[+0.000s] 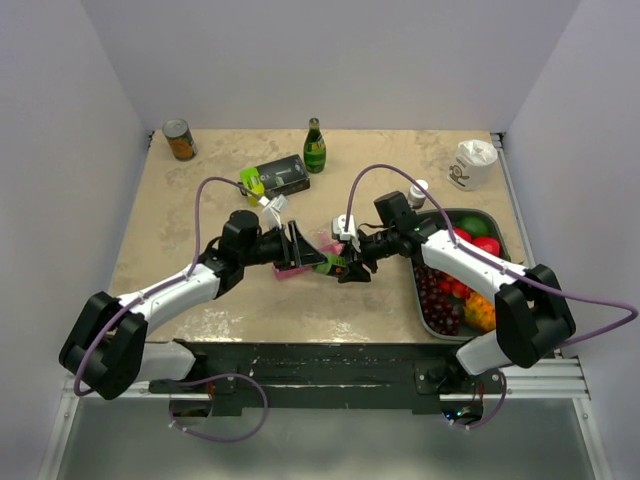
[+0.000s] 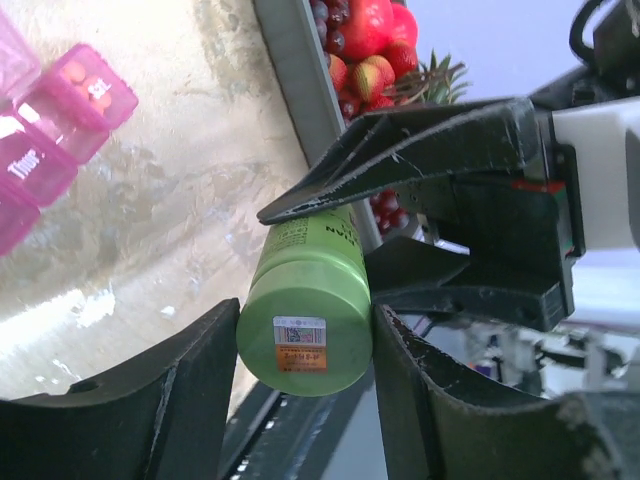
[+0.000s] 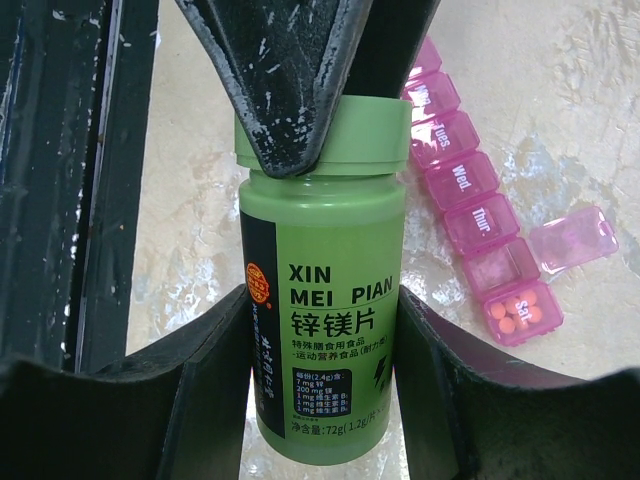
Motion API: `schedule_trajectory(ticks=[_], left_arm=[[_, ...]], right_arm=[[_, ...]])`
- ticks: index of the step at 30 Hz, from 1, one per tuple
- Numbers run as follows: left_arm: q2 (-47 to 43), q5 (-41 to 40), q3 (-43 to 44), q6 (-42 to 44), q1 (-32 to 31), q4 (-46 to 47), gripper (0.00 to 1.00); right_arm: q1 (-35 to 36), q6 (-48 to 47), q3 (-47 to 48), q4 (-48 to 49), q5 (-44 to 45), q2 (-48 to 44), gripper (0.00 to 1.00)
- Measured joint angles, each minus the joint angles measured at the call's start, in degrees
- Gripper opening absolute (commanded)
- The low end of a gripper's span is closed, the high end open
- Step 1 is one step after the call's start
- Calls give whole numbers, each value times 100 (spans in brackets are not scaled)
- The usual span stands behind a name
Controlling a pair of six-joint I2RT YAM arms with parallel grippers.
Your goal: Sort the pills into containers
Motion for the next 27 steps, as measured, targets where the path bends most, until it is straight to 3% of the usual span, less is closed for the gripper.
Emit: schedule_trajectory(ticks=[7,21,27], left_arm=[[-46,-85,0,-535,17,-181,0],[-595,-214,-9,-457,210,-719,0],[-557,-105,-275,-1167,278,-385,0]], right_arm=[[4,96,0,15,-2,0,0],[109,197,0,479,-103,0,0],[111,225,0,452,-109,0,0]])
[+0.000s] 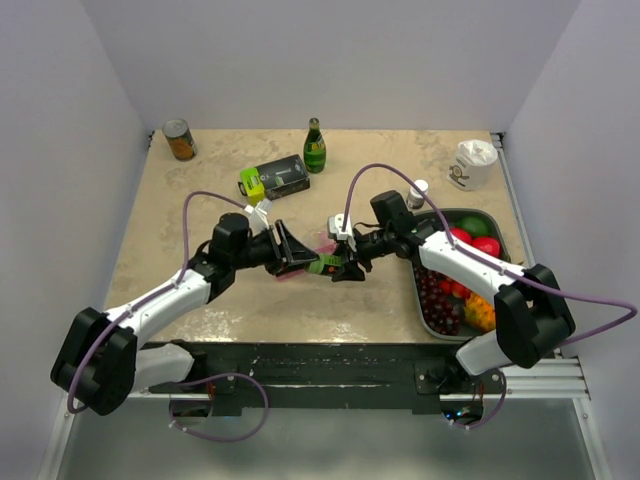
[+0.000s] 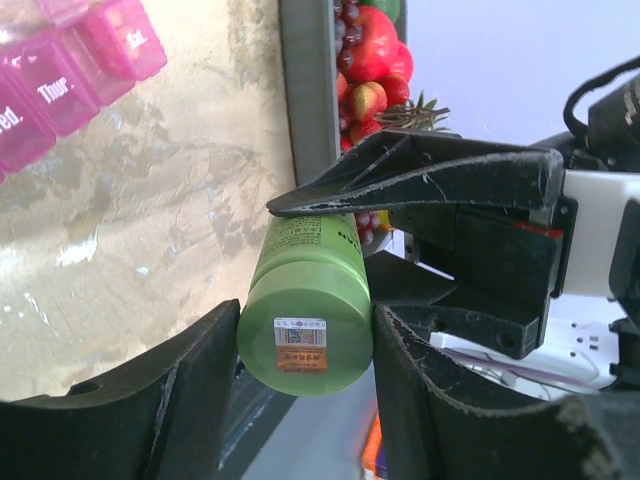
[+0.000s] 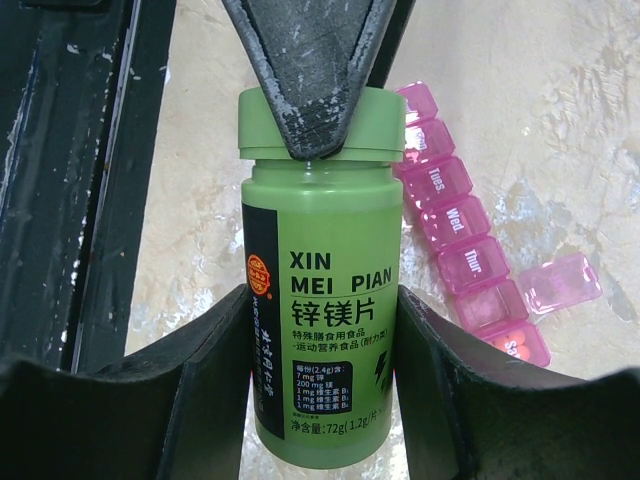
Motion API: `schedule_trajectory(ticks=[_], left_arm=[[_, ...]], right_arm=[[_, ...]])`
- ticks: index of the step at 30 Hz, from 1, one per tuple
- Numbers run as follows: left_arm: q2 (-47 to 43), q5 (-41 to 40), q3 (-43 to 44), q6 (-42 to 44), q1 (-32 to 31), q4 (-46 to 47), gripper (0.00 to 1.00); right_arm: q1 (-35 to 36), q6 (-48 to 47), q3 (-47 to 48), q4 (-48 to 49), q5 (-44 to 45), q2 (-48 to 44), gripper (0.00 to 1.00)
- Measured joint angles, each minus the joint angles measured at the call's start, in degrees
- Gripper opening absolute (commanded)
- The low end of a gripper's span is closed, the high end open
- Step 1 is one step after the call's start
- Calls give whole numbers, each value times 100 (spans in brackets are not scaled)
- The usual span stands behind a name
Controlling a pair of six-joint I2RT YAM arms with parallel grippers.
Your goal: Sort the pills into containers
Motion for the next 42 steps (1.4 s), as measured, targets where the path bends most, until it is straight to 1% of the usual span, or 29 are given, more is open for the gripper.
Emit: schedule_trajectory(ticks=[4,7,12,17,25,32,37,42], left_arm=[[94,-68,350,-197,0,-601,0],[57,-181,452,-442,0,-866,0],[-2,-278,533,-798,-7,-1097,0],[-44,-308,577,-916,-7,-1161,0],[-85,-372,577,-811,-7,-1224,0],[-323,-455,575,-697,2,-1379,0],[-544,-337,553,-603,76,-1388,0],[-807,-452,553,-63,662,-1735,0]], right_arm=[[-11,2,-2,-7,13,0,0],[-22,2,-2,83,-4,-2,0],[-22,0,-2,133,-15,-2,0],[-33,0,-2,160,-15,-7,0],[-31,0,-2,155,0,-7,0],[-37,0,-2,155,-4,-7,0],[-50,2,-2,151,26,-7,0],[-98,9,-2,144,11,-7,0]])
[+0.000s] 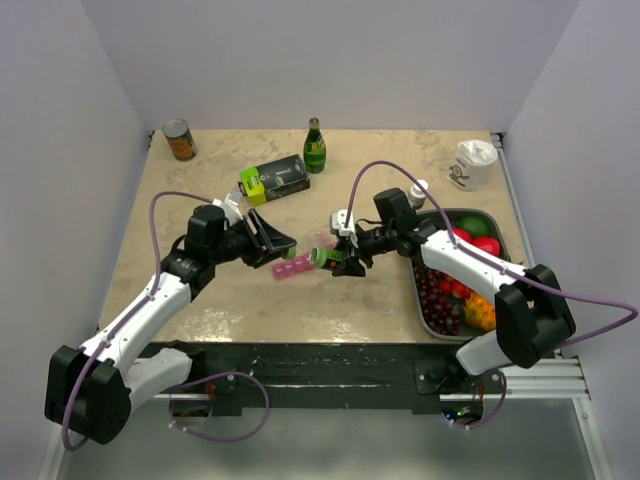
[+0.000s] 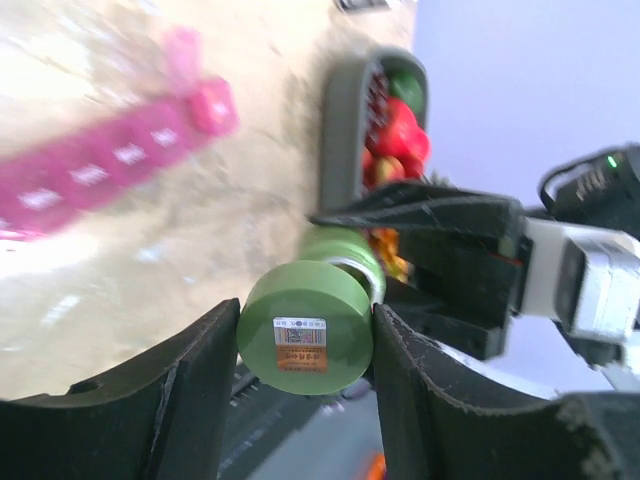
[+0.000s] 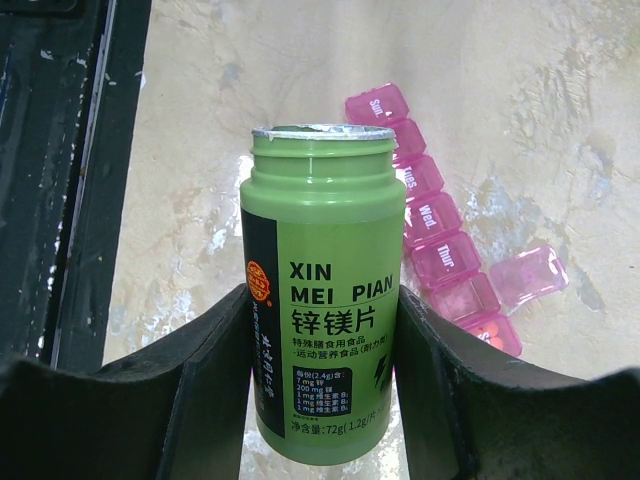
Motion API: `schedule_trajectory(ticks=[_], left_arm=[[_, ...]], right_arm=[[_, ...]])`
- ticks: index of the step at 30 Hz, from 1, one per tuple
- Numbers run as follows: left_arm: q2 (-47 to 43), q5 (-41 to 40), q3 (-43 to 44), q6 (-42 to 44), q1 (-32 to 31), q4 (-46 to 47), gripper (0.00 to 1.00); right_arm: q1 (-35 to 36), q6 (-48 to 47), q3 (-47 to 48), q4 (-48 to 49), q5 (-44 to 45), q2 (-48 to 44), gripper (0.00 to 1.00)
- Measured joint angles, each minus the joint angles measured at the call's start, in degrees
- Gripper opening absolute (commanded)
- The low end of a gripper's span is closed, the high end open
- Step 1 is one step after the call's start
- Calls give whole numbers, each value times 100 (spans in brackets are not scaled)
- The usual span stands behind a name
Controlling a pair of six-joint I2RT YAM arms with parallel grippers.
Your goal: Sort the pills into containers
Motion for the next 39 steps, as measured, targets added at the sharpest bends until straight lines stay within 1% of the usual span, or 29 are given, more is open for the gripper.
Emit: schedule_trajectory(ticks=[4,7,10,12,14,18,21,22,24,25,33,34,39], left_arm=[[-50,-216,-85,557,586,-262,0],[15,-363,-341,894,1204,-356,0],[267,-560,-568,1163,1829,-409,0],[463,-754,-643,1303,2103,-415,0],[667,-1097,-647,1488,2299,-466,0],[1036,-2315,-396,1923,2376,-774,0],[1375,-3143,-4,2153,2378,-1001,15],[1491,-3331,125,2212,2378,-1038,24],[1665,-3600,297,2310,2378,-1080,34],[1722,-3696,339,2350,2378,-1104,43],[1853,-4009,358,2452,2378,-1274,65],[1849,-4035,358,2457,2378,-1279,69],[1757,-4087,358,2468,2378,-1309,78]], right_arm=[[-59,24,0,2,-11,0,0],[-103,48,0,7,-11,0,0],[-140,74,0,7,-11,-4,0],[-164,94,0,7,-15,-13,0],[-192,105,0,17,-17,-17,0],[-238,111,0,24,-20,-20,0],[-240,120,0,31,-22,-39,0],[-243,125,0,31,-24,-52,0],[-251,131,0,35,-33,-90,0],[-254,133,0,35,-37,-114,0],[-459,210,0,63,-146,-321,0],[-505,240,0,81,-166,-352,0],[-693,367,0,166,-188,-468,0]])
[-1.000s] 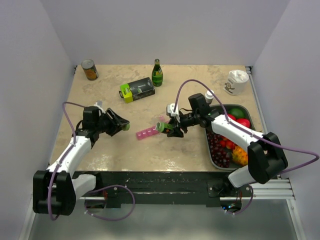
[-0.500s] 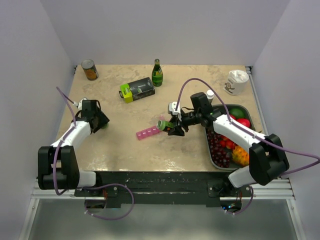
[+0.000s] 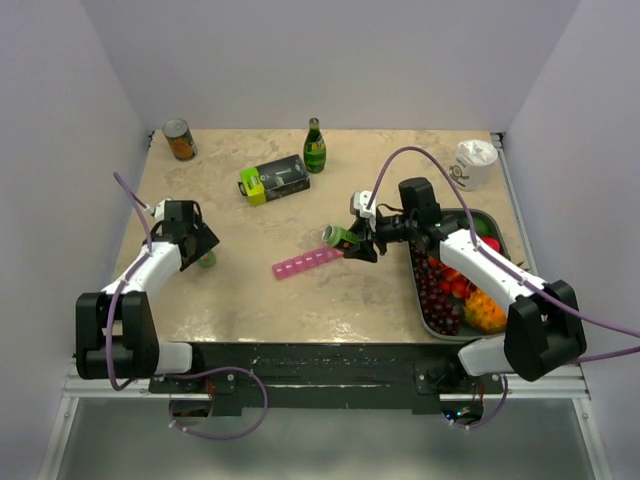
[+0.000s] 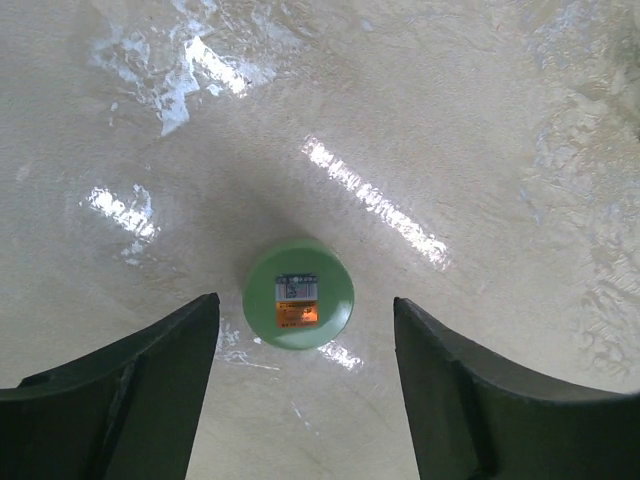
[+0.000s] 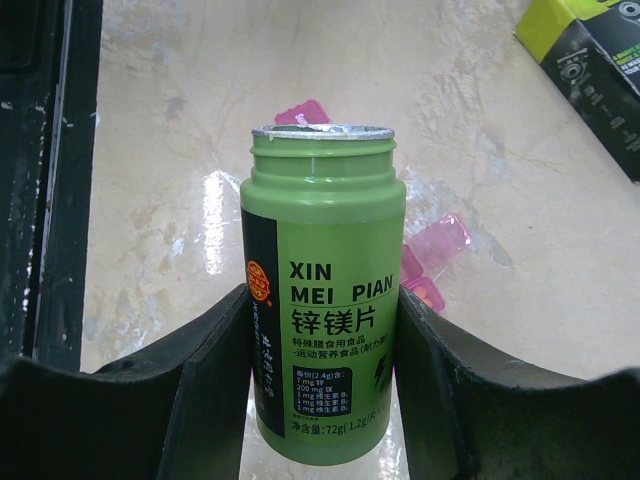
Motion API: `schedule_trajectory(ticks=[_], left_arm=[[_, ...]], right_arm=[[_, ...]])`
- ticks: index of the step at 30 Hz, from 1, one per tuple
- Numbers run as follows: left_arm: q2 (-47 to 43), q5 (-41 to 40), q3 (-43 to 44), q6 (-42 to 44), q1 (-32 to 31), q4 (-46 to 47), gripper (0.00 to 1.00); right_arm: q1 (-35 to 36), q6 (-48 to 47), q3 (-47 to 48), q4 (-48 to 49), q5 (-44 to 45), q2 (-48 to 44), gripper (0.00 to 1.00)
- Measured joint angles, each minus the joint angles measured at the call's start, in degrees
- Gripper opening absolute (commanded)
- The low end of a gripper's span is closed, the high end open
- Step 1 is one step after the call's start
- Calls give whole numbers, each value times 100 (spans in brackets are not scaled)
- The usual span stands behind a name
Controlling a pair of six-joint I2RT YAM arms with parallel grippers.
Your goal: Sort the pills into containers
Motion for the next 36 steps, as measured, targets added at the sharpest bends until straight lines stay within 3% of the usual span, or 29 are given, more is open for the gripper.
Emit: schedule_trajectory(ticks=[10,16,22,36], left_arm=[[-560,199,-2,293,2,11,80],[-1333,1502,-205,1246,2,492,81],[-2009,3003,-608,1899,0,1054,82],[-2295,3912,-828,2293,-2,1419,82]], right_arm=[[-310,393,0,251,-140,-249,0],[-387,916,96,439,-131,-339,0],[-566,1497,868,463,-170,-341,0],[-1582,4481,2938,1895,-391,-111,0]])
